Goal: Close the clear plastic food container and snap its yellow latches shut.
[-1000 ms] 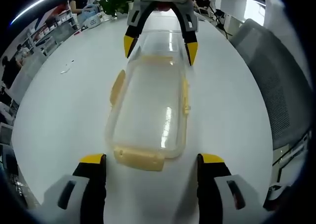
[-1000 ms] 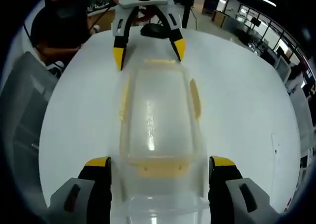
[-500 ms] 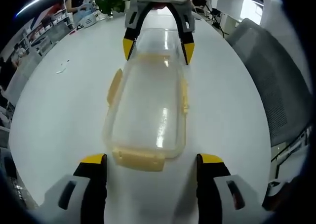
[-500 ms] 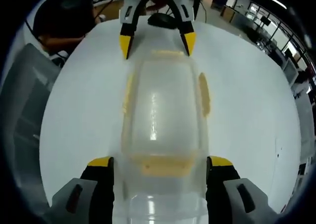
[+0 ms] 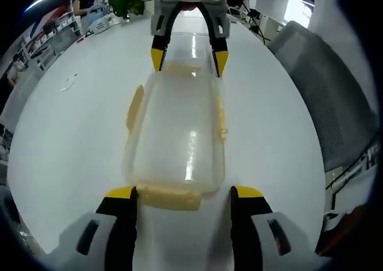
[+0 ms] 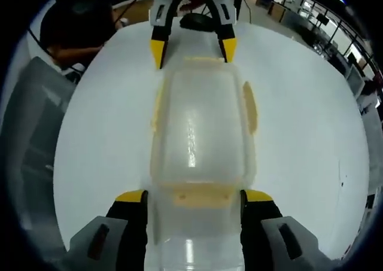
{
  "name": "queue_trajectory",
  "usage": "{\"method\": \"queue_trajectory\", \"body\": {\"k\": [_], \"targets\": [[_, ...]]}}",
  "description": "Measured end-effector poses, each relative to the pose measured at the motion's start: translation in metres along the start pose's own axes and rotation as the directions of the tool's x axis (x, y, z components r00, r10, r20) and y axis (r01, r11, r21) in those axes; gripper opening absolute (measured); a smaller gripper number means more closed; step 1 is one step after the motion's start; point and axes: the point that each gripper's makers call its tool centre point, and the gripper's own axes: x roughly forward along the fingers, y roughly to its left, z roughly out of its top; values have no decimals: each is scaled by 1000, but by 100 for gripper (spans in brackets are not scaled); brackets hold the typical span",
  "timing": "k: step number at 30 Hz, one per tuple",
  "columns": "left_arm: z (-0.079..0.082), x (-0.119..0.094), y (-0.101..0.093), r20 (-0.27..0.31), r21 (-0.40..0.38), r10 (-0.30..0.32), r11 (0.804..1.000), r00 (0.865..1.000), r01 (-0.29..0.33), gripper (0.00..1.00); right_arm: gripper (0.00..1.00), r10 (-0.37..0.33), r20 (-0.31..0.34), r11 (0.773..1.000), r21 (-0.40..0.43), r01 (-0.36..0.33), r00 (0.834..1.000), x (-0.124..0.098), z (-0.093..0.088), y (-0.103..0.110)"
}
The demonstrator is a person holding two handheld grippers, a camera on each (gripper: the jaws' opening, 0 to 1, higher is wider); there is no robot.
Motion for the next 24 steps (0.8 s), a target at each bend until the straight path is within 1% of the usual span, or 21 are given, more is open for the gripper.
{"method": "queue_trajectory", "body": {"k": [3,4,5,6,9,11,17,20,22,24], "targets": [[0,-1,1,-2,0,1,1000,1000,-1,60,56,-3,2,1000,10,3,1000,-1,0,-1],[0,-1,1,-1,0,1,1000,1000,-1,59,53,-4,1,1000,11,4,1000,-1,0,-1],[0,-1,1,-1,-3,2,1000,1000,-2,57,47,-1,-2,1000,5,1,1000,-1,0,-1],[1,-1,0,3,9,-4,1000,1000,4,56,44,-3,-5,1000,5,3,1000,-2,0,-2],[0,-2,1,-6,0,3,1000,1000,-3,56,43,-2,-6,1000,6,2,1000,-2,0,-1],[0,-2,0,-5,-3,3,1000,1000,-3,55,41,-4,-6,1000,9,4,1000,-2,0,-2],[-1,-2,-1,-4,3,0,1000,1000,0,54,40,-3,-7,1000,6,3,1000,-2,0,-2],[-3,-5,-3,-12,40,-18,999,1000,19,48,40,0,0,1000,-5,0,1000,-2,0,-1],[-4,-5,-4,-11,42,-18,999,1000,19,46,40,2,-3,1000,-10,-2,1000,-2,0,-1],[-4,-5,-4,-16,37,-13,999,1000,14,41,40,5,-2,1000,-17,-5,1000,-1,1,-1]]}}
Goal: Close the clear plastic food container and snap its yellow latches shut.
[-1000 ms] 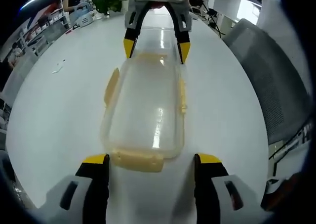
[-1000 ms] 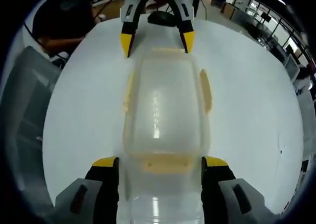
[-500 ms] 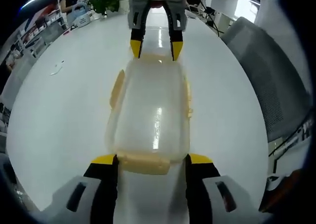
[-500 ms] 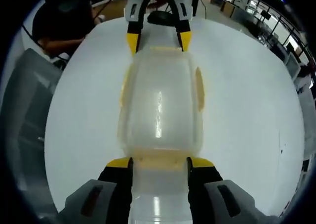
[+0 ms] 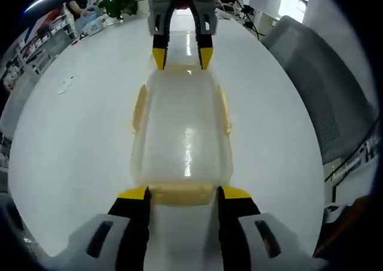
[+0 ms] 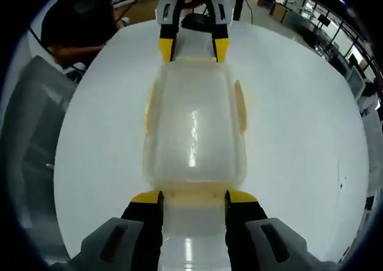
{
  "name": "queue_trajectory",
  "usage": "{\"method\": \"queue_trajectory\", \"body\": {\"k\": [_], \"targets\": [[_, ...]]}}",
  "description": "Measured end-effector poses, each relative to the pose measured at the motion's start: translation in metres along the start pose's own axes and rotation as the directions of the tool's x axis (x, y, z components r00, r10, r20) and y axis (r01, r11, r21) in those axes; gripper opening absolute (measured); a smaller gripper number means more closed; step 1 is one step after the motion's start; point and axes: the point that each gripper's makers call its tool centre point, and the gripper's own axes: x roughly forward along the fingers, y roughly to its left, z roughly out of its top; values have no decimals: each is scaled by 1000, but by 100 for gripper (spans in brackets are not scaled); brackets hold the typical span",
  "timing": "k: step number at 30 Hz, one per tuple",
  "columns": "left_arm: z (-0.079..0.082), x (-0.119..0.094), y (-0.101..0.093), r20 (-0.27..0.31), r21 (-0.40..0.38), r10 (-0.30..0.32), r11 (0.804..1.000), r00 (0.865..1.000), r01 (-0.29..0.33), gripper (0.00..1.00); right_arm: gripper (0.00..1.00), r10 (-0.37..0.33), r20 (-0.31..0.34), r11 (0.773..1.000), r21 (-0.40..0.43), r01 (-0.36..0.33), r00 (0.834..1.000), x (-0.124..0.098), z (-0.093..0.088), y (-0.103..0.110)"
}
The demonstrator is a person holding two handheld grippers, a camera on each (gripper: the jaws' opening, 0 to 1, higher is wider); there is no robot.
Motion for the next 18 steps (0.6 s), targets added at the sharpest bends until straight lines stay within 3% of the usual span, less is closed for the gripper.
{"method": "queue_trajectory", "body": {"k": [10,18], "targets": [[0,1,-1,-33,-10,12,1000,999,-12,41,40,3,-17,1000,-8,-4,1000,0,0,1],[0,0,-4,10,1,47,999,999,-47,41,40,3,-11,1000,-7,-4,1000,-1,-1,0]]}}
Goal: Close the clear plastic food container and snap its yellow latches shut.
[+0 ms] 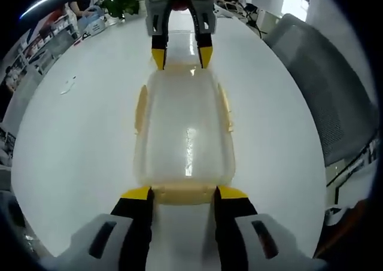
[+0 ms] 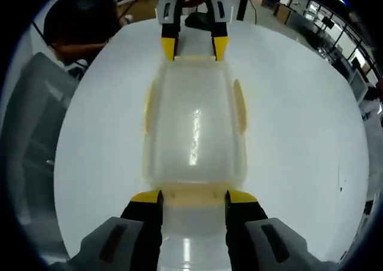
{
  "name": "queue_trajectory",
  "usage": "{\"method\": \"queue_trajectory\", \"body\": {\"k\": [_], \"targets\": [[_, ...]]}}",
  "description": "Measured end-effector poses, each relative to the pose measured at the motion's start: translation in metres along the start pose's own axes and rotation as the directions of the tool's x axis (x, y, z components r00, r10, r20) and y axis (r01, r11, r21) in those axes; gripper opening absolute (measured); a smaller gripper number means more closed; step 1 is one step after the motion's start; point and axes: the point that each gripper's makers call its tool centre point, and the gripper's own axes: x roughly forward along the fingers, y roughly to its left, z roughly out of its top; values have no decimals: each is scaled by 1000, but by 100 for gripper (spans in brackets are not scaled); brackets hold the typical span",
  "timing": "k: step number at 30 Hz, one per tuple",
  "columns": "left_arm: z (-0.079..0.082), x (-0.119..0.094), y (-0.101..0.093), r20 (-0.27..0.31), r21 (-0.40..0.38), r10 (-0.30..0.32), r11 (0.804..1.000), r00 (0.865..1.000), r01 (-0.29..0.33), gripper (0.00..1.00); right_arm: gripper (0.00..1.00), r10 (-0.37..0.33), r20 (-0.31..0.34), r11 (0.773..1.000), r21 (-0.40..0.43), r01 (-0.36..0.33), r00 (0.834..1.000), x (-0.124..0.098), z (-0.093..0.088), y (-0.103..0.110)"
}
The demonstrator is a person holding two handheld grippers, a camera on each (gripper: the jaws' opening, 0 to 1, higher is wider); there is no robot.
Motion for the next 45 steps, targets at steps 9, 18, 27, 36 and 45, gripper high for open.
{"method": "queue_trajectory", "body": {"k": [9,18,27,36,45], "targets": [[1,-1,0,-13,-7,33,999,999,-33,39,38,-2,-10,1000,6,2,1000,0,0,-1],[3,-1,0,-28,-7,52,999,998,-52,39,38,-11,-17,1000,9,12,1000,-1,0,0],[13,-10,-4,-25,-4,55,998,998,-55,39,38,-25,-6,1000,-7,25,1000,-17,0,3],[21,-24,-1,-20,-10,76,997,997,-76,39,38,-39,15,999,-15,39,999,-30,4,-1],[29,-35,0,-29,-6,101,995,995,-101,39,38,-53,29,998,-37,54,998,-46,8,-3]]}}
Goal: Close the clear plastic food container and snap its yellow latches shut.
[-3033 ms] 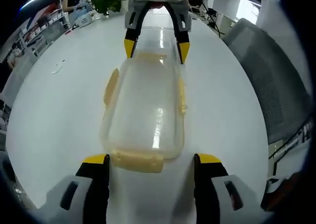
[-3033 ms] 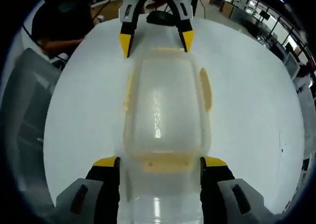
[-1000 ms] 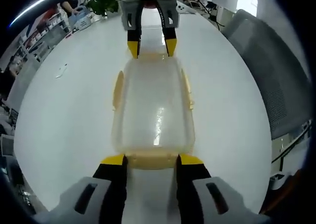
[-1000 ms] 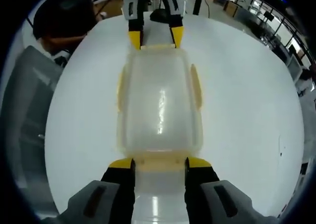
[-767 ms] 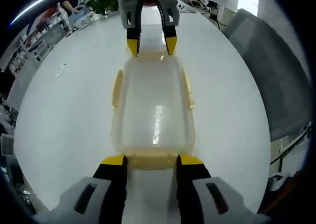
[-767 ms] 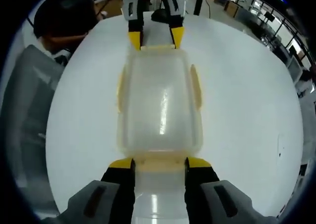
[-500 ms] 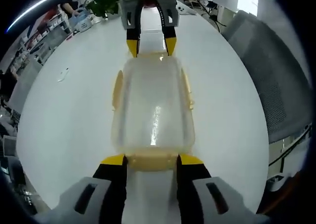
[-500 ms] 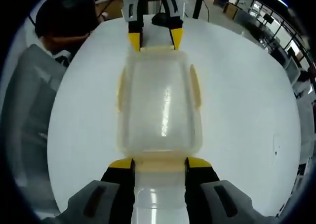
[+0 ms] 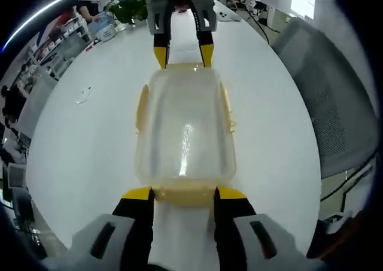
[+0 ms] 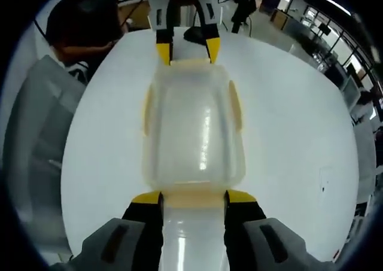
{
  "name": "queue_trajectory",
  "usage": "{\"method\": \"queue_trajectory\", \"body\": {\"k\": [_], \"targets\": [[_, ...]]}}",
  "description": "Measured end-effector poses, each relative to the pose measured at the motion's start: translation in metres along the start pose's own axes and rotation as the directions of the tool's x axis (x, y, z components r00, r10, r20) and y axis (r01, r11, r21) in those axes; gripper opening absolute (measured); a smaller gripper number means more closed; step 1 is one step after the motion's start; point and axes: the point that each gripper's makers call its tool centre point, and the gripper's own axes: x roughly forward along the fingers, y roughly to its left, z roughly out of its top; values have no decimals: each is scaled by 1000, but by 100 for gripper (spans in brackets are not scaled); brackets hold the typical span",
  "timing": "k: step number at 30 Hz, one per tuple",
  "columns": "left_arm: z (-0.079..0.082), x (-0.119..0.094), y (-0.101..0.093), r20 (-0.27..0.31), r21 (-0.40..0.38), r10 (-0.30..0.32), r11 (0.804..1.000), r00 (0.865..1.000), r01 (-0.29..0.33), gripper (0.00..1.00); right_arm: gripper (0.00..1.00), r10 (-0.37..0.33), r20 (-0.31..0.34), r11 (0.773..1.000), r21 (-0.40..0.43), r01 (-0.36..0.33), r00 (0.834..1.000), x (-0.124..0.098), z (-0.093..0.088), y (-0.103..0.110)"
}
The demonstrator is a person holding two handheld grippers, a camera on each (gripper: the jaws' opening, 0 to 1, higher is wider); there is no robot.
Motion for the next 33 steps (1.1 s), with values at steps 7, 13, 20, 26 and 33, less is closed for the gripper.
{"method": "queue_trajectory", "body": {"k": [7,13,20,26,33], "targets": [[10,-10,-1,4,-2,18,1000,1000,-18,39,38,-8,4,1000,-16,8,1000,-14,1,0],[19,-16,-2,6,-7,31,1000,1000,-31,39,38,-10,5,1000,-29,10,1000,-25,0,1],[28,-17,-5,-1,0,41,999,999,-41,39,38,-10,5,999,-32,10,1000,-32,-6,5],[40,-18,-8,-5,8,41,999,999,-41,39,38,-13,4,1000,-28,13,1000,-39,-15,9],[56,-16,-9,-8,21,45,999,999,-45,39,38,-18,3,1000,-22,18,1000,-45,-29,11]]}}
